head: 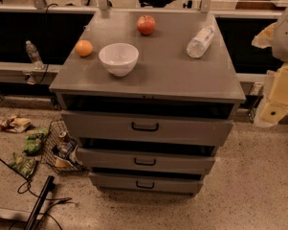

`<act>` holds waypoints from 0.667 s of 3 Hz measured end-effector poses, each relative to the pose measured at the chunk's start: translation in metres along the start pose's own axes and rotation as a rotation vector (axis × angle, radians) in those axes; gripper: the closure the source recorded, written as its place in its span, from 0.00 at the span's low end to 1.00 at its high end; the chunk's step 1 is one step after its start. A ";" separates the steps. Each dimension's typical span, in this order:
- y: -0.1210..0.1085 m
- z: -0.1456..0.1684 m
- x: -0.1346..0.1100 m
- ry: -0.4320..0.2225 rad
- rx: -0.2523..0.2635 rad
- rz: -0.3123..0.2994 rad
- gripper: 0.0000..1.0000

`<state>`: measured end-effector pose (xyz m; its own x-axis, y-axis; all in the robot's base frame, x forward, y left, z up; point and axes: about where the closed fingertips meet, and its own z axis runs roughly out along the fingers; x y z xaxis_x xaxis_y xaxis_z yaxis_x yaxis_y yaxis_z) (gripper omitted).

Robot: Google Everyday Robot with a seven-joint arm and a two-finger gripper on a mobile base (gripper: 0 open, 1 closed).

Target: Move orange near blue plastic bottle

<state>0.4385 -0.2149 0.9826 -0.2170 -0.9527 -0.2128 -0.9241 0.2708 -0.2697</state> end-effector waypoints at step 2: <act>-0.004 -0.002 -0.002 -0.036 0.007 0.028 0.00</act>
Offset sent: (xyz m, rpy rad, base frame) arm 0.0084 0.0010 0.0021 0.0980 -0.0109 -0.0437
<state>0.4417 -0.2139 0.9856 -0.2313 -0.9392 -0.2539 -0.9154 0.2984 -0.2701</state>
